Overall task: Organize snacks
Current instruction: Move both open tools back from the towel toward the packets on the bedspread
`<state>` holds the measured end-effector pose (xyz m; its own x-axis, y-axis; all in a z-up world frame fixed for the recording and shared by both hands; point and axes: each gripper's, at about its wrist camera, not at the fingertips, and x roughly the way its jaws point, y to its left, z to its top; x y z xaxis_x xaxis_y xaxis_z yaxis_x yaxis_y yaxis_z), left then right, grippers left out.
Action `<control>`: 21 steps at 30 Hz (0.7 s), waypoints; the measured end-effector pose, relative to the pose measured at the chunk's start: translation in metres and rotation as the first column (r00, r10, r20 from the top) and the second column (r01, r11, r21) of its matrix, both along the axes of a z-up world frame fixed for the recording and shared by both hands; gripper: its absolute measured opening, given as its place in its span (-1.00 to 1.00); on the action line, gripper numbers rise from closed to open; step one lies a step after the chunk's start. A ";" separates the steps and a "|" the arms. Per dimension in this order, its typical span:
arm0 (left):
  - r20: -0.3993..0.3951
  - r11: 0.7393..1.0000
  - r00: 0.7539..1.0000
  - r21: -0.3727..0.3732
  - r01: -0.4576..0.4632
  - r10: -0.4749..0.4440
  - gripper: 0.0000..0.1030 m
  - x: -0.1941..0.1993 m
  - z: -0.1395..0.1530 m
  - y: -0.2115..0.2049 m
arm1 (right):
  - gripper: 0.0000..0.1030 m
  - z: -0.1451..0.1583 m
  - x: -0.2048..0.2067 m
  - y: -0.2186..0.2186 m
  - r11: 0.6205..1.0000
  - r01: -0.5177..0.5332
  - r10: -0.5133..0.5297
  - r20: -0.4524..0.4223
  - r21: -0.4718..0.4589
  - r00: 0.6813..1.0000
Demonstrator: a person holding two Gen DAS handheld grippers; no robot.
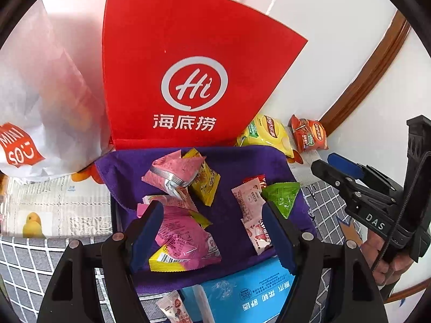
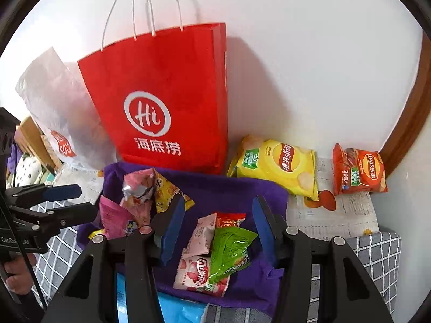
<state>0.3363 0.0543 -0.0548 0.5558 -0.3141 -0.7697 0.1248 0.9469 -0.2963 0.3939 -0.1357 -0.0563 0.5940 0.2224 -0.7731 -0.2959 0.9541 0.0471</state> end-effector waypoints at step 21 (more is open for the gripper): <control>0.103 0.999 0.994 0.032 0.028 -0.032 0.43 -0.081 0.064 -0.011 | 0.01 0.017 -0.132 0.004 1.000 0.008 -0.008 0.001 -0.014 1.000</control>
<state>0.2556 0.0435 0.0089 0.6234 -0.3088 -0.7184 0.1817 0.9508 -0.2510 0.2617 -0.1314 -0.0391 0.5965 0.2067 -0.7756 -0.2886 0.9569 0.0330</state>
